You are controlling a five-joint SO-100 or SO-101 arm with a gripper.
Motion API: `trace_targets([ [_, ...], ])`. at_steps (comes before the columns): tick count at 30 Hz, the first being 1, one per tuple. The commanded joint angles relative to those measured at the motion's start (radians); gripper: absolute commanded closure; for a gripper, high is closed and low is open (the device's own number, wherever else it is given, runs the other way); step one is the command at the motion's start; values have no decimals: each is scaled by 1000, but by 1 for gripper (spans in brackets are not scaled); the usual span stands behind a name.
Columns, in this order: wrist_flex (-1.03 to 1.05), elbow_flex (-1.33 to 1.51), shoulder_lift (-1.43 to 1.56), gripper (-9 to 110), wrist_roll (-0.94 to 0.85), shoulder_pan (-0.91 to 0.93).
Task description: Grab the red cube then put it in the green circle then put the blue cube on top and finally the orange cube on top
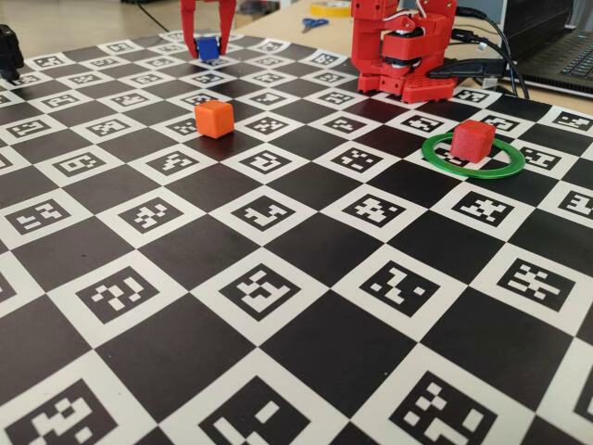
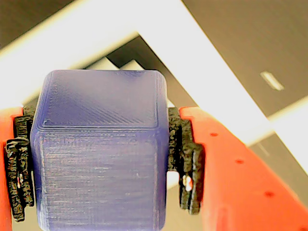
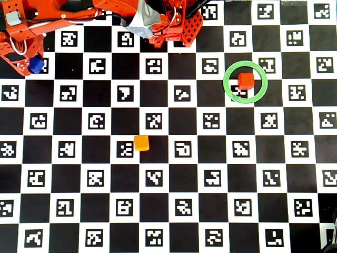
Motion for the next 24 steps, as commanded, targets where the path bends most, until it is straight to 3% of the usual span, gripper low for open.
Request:
trace_targets([
  [1, 26, -26, 247, 94, 51, -54],
  [13, 265, -14, 423, 96, 379, -310],
  [24, 350, 60, 575, 97, 525, -543],
])
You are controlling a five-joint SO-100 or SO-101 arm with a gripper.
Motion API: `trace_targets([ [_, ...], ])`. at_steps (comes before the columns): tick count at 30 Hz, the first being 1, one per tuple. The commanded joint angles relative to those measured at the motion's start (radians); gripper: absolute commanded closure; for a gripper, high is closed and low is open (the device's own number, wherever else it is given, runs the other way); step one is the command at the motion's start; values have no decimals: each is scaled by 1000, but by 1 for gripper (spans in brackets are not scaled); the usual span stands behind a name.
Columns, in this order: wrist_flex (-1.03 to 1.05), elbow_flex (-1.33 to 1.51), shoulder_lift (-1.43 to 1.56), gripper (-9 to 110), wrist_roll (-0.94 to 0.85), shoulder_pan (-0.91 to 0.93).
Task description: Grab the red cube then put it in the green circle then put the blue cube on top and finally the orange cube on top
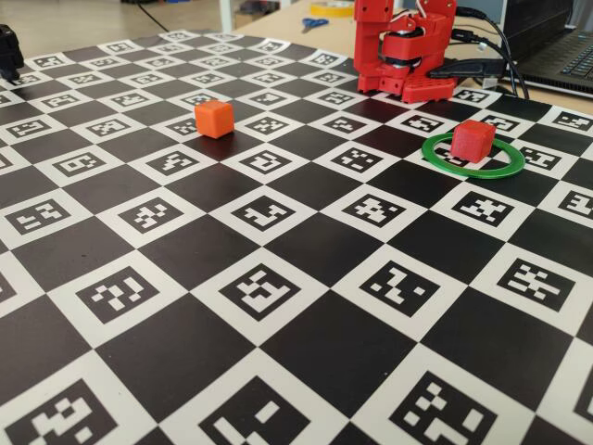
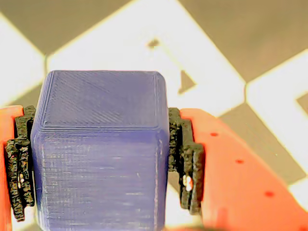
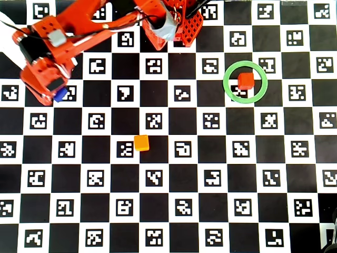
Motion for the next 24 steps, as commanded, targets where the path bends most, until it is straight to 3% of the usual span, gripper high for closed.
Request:
trace_targets([
  [1, 101, -14, 146, 97, 57, -89],
  [13, 28, 143, 345, 99, 255, -377],
  [24, 41, 183, 376, 99, 328, -594],
])
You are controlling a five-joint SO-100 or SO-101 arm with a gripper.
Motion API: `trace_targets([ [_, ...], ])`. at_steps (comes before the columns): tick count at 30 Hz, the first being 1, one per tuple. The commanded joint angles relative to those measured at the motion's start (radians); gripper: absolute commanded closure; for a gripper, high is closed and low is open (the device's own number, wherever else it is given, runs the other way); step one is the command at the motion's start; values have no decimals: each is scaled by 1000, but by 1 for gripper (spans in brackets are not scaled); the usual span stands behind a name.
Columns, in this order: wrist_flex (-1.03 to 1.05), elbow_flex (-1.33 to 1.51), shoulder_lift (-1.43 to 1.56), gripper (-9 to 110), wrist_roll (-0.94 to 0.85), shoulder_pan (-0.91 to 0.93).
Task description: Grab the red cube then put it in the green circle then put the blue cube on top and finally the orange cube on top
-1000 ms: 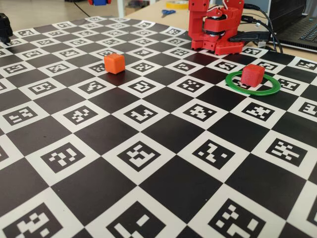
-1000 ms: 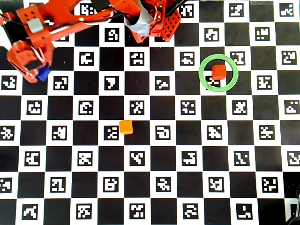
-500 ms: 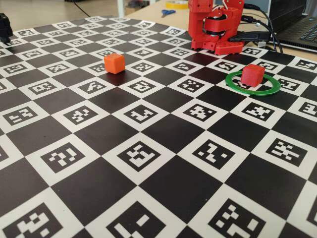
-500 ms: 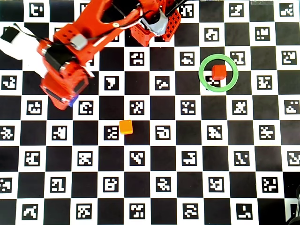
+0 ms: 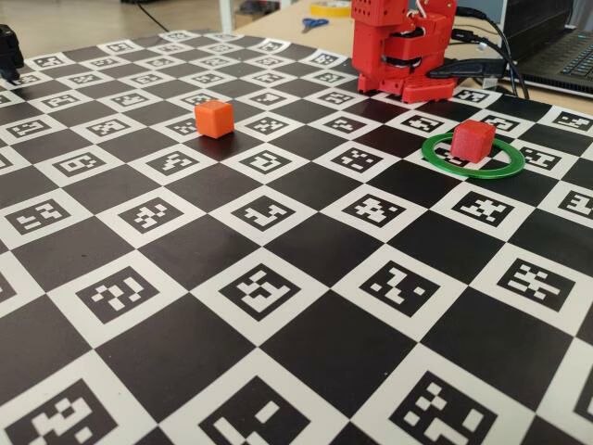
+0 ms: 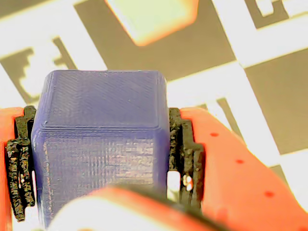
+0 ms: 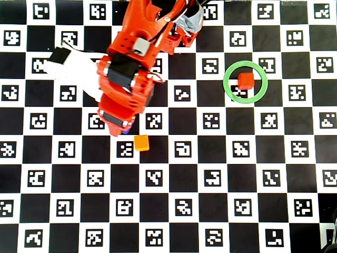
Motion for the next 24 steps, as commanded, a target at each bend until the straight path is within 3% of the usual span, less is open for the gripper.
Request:
trace_targets([
  [1, 44, -3, 106, 99, 34, -78],
  [10, 34, 38, 112, 98, 264, -187],
  [24, -6, 183, 175, 98, 431, -397],
])
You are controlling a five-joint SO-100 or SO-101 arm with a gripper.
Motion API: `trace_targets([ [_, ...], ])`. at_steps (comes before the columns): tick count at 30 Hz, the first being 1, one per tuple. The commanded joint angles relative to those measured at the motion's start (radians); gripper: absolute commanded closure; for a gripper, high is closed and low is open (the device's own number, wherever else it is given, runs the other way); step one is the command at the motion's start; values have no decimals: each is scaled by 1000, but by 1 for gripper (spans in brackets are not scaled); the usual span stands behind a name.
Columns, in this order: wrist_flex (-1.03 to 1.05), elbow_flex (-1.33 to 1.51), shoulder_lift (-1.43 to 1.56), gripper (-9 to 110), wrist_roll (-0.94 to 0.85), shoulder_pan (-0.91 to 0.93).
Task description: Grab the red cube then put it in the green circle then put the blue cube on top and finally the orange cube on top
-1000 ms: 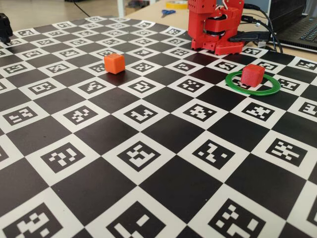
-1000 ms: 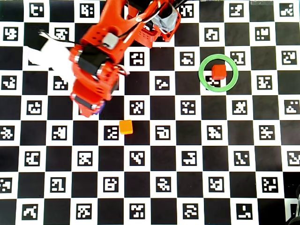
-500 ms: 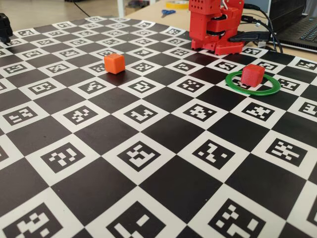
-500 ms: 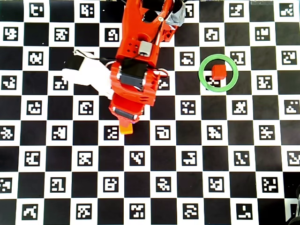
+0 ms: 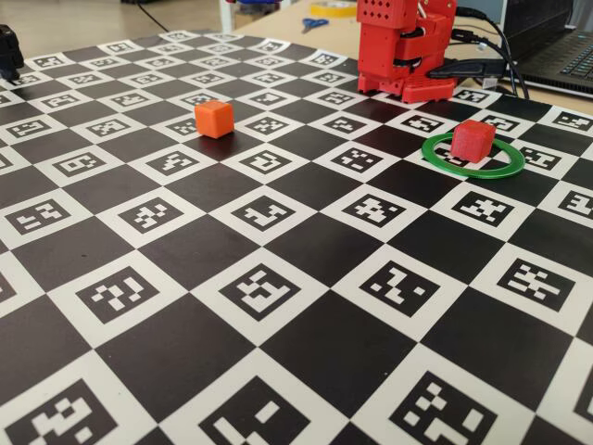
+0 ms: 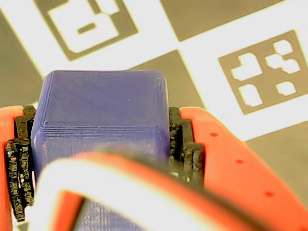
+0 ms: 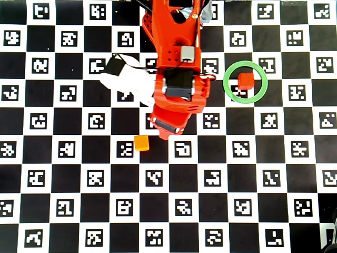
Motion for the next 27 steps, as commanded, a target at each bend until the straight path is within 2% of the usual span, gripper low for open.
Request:
trace_targets([
  [1, -2, 15, 115, 98, 51, -72],
  [12, -31, 132, 198, 99, 138, -336],
  [27, -195, 402, 319, 100, 285, -667],
])
